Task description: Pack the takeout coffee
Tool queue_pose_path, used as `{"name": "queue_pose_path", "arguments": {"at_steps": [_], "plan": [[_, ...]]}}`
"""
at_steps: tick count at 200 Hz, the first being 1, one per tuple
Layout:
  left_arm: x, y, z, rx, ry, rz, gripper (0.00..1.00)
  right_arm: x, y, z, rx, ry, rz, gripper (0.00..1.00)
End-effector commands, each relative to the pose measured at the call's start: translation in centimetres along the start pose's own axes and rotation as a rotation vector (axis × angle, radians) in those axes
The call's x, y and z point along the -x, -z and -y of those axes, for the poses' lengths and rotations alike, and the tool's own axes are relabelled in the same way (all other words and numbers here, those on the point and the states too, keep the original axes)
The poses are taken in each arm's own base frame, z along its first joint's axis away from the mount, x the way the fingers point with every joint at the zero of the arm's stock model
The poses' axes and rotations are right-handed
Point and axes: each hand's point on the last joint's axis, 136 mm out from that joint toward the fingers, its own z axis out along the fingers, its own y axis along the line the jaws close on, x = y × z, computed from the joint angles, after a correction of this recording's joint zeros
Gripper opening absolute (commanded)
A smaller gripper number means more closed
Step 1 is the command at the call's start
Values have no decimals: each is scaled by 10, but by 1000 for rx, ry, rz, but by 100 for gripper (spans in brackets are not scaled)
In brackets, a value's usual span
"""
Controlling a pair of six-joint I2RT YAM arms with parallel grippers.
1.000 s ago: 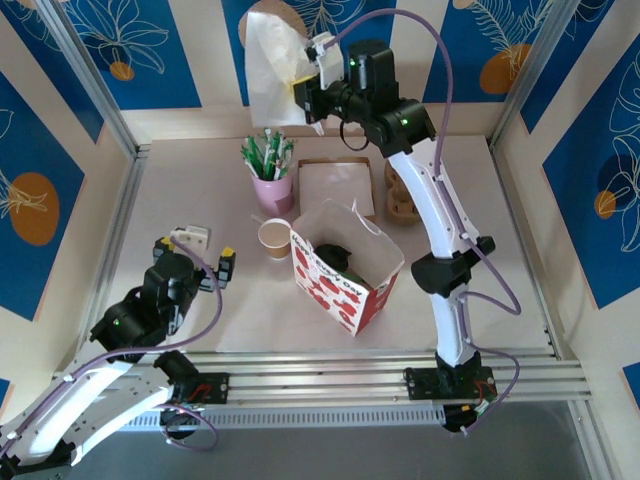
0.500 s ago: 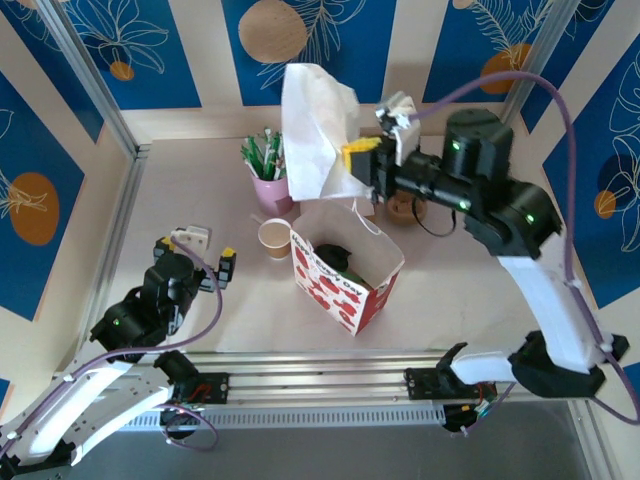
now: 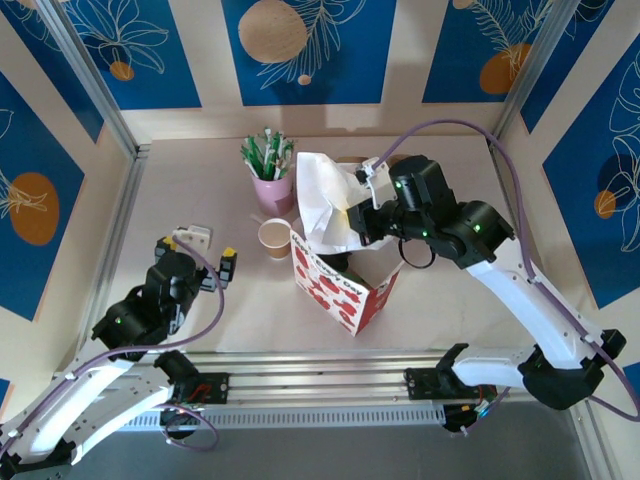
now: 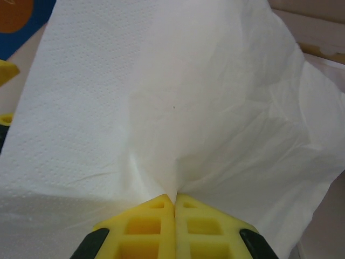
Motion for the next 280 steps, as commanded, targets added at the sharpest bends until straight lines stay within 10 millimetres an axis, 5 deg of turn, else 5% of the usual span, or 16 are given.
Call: {"name": "queue_pose_path", "arguments": {"at_steps": [1,38,87,135,180,231,280], "plan": [[2,-1,-2,8,2,6,100,-4,4,11,-78,-32,19,0],[1,-3,0,5,-2,0,100,-6,21,-3,-63,3,65,0],[0,-3,0,4,-3,-2,100,-54,-6,7,-162,21,-64,0],[0,-4,1,0,-5,-7,100,-76,-20,21,-238,10,-103,0],[0,-4,1,-1,-4,-5,100,-93,-31,15,-205,-15,-153,1],[0,-4,2,-6,-4,-5,100,-63,1,4,-172,-2,-80,44],[0,-3,1,-3,-3,-3,100,-24,18,-6,-114,-5,-12,41]]}}
